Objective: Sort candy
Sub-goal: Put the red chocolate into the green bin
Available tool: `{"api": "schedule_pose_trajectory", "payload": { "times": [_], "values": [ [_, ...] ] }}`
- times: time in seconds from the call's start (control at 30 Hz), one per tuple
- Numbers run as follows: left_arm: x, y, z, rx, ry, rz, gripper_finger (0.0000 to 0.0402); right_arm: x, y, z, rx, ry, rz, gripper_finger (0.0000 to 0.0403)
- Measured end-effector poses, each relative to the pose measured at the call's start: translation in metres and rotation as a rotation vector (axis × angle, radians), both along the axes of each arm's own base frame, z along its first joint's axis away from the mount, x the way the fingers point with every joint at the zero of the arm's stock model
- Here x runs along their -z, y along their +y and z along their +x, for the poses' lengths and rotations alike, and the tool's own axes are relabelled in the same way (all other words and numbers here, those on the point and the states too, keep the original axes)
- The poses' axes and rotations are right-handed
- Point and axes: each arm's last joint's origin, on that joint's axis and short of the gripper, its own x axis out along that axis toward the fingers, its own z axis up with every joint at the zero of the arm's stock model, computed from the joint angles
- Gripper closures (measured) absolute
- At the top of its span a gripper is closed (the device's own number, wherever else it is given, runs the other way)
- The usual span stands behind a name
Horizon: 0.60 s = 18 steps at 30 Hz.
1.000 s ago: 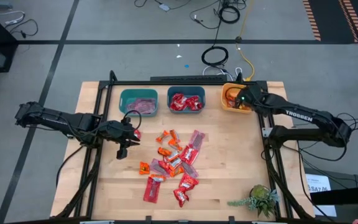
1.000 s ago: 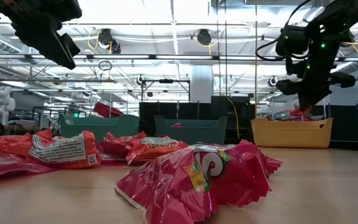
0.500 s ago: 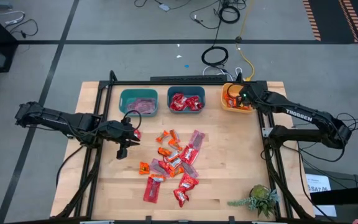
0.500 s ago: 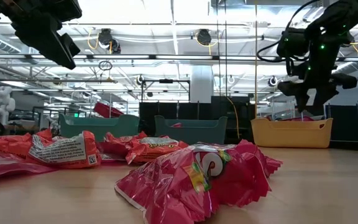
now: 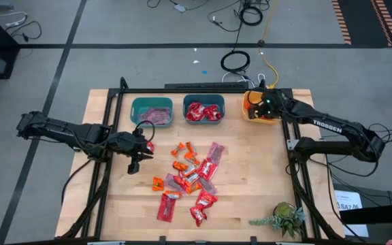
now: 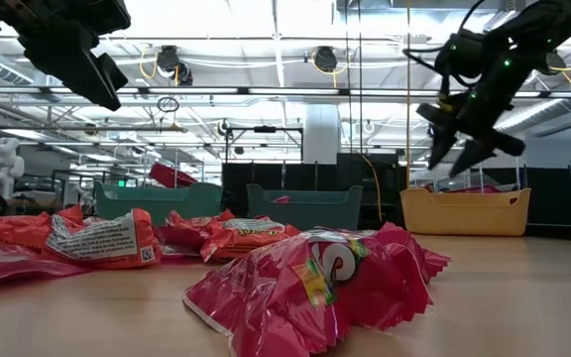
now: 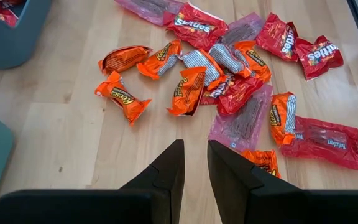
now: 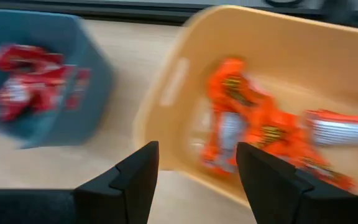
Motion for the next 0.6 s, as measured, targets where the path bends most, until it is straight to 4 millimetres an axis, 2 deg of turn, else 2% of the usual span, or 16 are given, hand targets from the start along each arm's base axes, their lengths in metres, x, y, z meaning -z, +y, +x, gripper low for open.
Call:
{"api": "schedule_pose_trajectory", "payload": {
  "times": [0.2,0.6],
  "values": [
    [0.000,0.000,0.000,0.000,0.000,0.000,0.0322,-0.005,0.009,0.014,-0.104,-0.074,-0.019,0.0195],
    [-0.006,-0.001,0.006,0.000,-0.089,-0.016,0.0322,-0.002,0.024,0.020,-0.147,-0.072,0.029,0.0195]
  ]
}}
